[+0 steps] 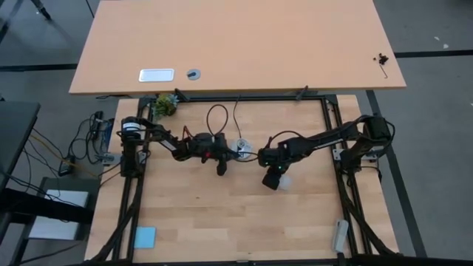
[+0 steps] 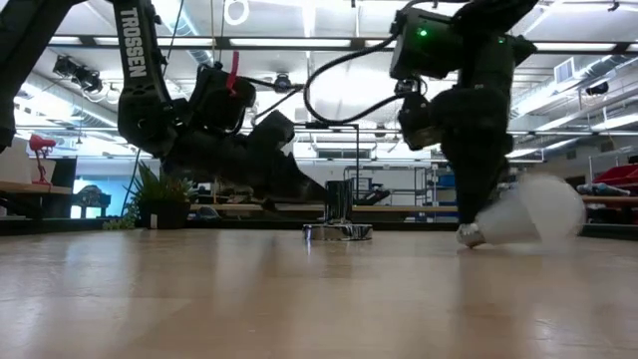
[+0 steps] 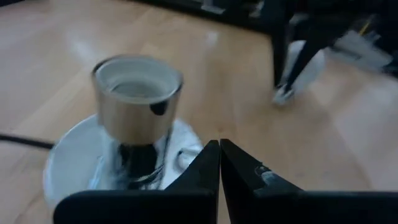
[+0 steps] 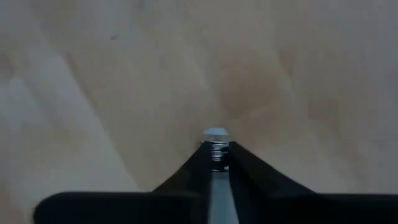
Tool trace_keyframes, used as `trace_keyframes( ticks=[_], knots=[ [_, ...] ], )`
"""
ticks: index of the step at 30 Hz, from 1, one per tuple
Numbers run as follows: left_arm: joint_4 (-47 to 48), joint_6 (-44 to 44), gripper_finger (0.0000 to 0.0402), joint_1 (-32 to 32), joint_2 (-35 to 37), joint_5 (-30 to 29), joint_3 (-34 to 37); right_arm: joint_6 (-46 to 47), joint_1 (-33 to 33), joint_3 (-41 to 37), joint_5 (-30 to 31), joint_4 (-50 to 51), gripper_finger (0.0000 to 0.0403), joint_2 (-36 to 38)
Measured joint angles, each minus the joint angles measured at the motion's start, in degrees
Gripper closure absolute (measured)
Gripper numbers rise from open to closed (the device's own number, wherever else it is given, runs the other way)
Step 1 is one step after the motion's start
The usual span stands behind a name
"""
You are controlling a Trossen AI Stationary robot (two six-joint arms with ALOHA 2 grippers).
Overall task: Screw lightbulb
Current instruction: Insert the white lightbulb into the silver lamp
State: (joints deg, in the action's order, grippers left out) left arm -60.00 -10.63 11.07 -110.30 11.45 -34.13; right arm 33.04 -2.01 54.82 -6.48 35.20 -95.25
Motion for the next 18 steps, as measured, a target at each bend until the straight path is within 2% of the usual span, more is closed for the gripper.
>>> trace_keyframes(
  ticks=[5,9,13,18],
  knots=[
    [-2.11,-1.76,0.0383,0.0,0.04,2.83,-0.09,-5.26,0.48,3.52,1.66,1.44,0.0372,0.06],
    [-1.99,-1.84,0.0383,0.0,0.04,2.83,-0.09,-8.16,0.53,7.35,1.77,6.98,0.0367,0.23],
    [-1.91,-1.79,0.0383,0.0,0.04,2.81,-0.09,-9.25,0.53,10.06,2.81,12.12,0.0336,0.25],
    [-1.8,-1.73,0.0383,0.0,0.04,2.81,-0.09,-10.57,0.53,10.46,2.81,18.87,0.0269,0.25]
  ],
)
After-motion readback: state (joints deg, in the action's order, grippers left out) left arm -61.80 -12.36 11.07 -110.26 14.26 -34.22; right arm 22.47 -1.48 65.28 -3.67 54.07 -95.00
